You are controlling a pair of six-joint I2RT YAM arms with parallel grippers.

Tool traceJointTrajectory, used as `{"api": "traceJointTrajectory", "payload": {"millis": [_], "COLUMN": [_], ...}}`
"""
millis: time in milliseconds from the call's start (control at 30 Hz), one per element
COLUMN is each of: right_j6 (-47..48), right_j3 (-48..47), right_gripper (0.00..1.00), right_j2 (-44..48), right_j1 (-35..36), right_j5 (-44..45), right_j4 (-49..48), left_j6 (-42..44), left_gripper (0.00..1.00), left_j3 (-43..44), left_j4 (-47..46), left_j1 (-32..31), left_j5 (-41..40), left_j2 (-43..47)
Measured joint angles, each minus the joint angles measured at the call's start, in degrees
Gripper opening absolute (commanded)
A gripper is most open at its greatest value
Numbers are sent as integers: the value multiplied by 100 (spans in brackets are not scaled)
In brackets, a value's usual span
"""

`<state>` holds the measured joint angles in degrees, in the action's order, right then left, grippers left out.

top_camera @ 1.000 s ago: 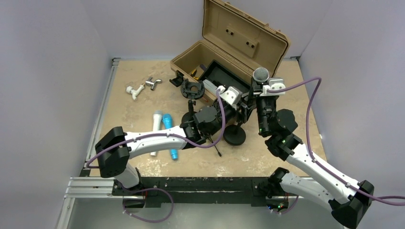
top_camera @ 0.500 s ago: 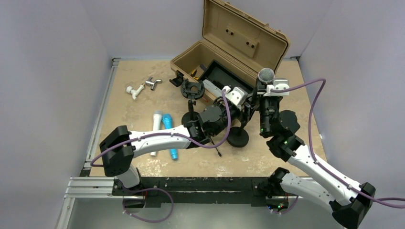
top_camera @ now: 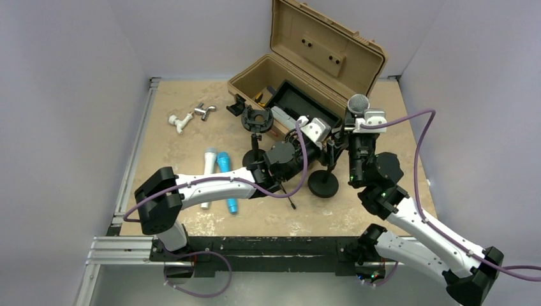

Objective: Remove the microphone from the stand

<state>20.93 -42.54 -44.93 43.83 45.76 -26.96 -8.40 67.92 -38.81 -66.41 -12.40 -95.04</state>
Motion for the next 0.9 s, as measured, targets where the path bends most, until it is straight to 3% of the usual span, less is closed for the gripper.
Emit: {"api": "traceJointTrajectory", "payload": {"millis": [100, 400, 533, 567, 667, 767, 900], "right_j6": [162, 330, 367, 369, 380, 380, 417], "right_j3": [48, 52, 55, 52, 52, 50, 50], "right_gripper": [3, 2, 2, 2, 2, 2, 0], "right_j2": [-7, -223, -273, -271, -264, -251, -214], "right_j1": [55, 118, 125, 127, 129, 129, 129], "right_j5": [9, 175, 238, 258, 282, 280, 310], "right_j4": [-59, -210, -195, -197, -203, -256, -439], "left_j6": [-44, -107, -105, -105, -101, -177, -308], "left_gripper": [50, 60, 59, 55, 20, 0, 0], "left_j3": [0, 0, 0, 0, 0, 2, 44], "left_j4": [31, 83, 92, 90, 90, 160, 289], "left_j1": [0, 13, 20, 24, 39, 81, 120], "left_j5": [-11, -149, -173, -170, -149, -59, 83], "left_j2": [-11, -31, -33, -33, -33, -61, -116]}}
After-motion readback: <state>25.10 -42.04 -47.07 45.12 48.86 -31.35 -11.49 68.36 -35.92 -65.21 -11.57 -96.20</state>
